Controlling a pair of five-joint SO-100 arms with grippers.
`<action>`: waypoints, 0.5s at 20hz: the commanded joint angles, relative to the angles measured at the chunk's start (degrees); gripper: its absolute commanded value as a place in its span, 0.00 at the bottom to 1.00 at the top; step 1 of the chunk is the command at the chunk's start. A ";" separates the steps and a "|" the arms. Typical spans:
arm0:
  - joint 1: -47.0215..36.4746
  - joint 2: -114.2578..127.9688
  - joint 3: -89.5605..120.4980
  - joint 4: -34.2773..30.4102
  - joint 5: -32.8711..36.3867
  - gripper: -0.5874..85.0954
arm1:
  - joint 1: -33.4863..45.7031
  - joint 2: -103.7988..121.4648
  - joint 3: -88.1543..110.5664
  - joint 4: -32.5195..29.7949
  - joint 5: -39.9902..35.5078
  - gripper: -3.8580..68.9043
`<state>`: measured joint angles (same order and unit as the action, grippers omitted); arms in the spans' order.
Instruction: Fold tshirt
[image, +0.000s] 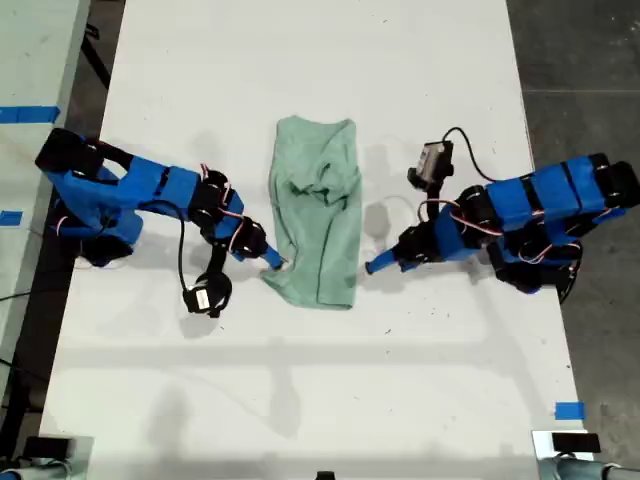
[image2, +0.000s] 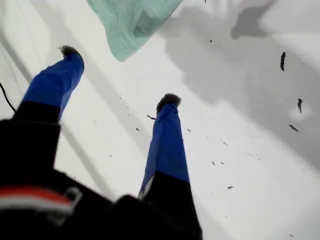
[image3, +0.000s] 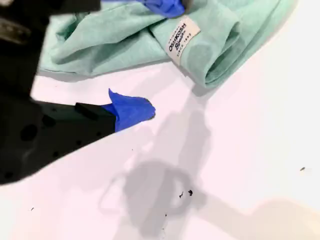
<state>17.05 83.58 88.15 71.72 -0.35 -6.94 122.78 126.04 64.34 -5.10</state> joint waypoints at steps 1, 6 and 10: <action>0.97 -1.41 -5.27 -2.46 2.20 0.29 | -1.14 -7.21 -8.26 -1.23 -0.35 0.46; 0.62 -9.58 -8.53 -6.15 3.25 0.29 | -0.62 -26.28 -18.19 -6.86 -1.32 0.46; 0.70 -16.61 -9.40 -10.28 2.46 0.29 | 0.26 -39.29 -25.49 -10.63 -1.67 0.46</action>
<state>17.05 67.94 82.97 63.63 2.37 -7.29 86.57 106.17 56.34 -5.98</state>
